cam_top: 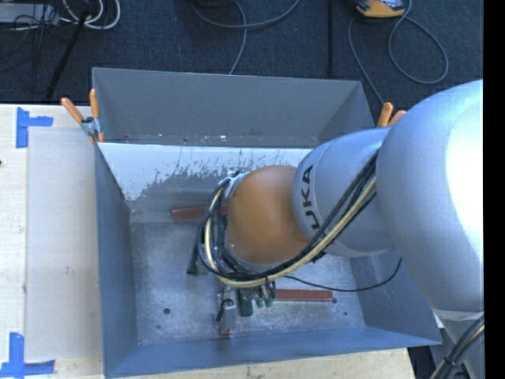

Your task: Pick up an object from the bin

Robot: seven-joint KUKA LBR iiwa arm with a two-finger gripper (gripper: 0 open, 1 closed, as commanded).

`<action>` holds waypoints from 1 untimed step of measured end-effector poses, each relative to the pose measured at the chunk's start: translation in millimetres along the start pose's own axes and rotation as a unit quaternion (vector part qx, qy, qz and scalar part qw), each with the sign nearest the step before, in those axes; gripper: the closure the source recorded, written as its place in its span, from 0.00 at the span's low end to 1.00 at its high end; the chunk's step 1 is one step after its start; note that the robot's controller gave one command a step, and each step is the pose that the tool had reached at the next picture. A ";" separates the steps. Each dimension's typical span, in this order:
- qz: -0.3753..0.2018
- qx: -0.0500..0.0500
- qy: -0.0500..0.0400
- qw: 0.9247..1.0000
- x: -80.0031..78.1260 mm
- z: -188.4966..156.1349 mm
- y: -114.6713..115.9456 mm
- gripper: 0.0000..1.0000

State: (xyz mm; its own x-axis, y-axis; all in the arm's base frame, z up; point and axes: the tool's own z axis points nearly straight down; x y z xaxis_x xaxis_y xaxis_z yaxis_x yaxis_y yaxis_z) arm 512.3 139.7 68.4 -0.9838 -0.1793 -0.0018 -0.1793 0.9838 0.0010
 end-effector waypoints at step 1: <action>-0.065 0.002 0.000 0.998 3.2 -2.1 -125.2 0.00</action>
Offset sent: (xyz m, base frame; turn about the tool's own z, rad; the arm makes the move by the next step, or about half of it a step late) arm 0.0184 -0.1200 0.0016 -0.1372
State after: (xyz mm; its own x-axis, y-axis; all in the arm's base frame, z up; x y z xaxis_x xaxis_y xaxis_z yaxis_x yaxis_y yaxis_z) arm 531.6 16.0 70.3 -0.9520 -0.3060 -0.0009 -0.3060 0.9520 -0.0022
